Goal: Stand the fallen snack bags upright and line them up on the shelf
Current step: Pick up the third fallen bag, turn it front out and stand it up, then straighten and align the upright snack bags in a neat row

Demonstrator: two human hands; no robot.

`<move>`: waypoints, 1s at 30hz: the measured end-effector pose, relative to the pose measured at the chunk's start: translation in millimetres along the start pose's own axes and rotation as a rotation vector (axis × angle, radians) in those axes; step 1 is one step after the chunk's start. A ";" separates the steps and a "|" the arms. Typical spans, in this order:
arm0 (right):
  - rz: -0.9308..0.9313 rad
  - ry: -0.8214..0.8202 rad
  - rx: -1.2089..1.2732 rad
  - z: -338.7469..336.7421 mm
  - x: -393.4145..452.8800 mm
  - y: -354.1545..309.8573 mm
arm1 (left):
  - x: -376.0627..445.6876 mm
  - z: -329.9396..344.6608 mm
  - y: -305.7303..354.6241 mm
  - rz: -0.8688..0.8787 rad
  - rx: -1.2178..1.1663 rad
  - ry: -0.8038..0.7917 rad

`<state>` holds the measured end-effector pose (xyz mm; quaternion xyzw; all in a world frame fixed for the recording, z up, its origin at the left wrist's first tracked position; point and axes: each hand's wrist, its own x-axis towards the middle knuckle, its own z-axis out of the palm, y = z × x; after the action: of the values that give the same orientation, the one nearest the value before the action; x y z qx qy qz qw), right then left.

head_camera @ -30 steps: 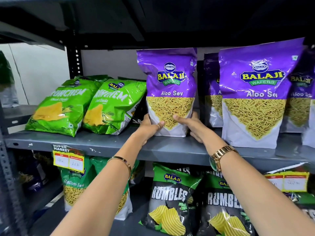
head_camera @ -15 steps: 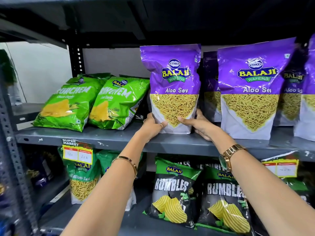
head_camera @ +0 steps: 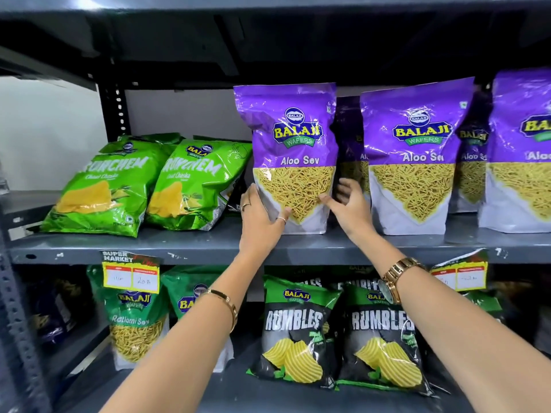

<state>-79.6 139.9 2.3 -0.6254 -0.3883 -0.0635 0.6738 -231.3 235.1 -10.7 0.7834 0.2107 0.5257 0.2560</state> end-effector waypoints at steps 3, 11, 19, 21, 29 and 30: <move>-0.284 0.159 -0.194 -12.2 -11.1 -12.8 | -10.7 4.4 12.3 0.201 0.004 0.093; -0.560 0.421 -0.463 -70.3 28.6 -57.4 | -14.7 56.8 68.6 0.398 -0.109 0.037; -0.612 0.310 -0.664 -146.9 98.1 -77.0 | 8.7 122.2 91.3 0.189 -0.247 -0.106; -0.633 0.255 -0.716 -158.3 115.3 -79.6 | 14.2 135.9 92.2 0.075 -0.312 -0.166; -0.463 0.007 -1.033 -162.3 182.3 -97.1 | 25.8 167.9 84.2 -0.177 -0.469 -0.420; -0.436 -0.047 -1.040 -159.5 186.9 -97.4 | 26.2 168.5 83.5 -0.165 -0.466 -0.432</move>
<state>64.6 52.0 205.7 -0.7818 -0.4409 -0.3703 0.2393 -59.9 155.5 6.8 0.7773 0.0882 0.3589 0.5091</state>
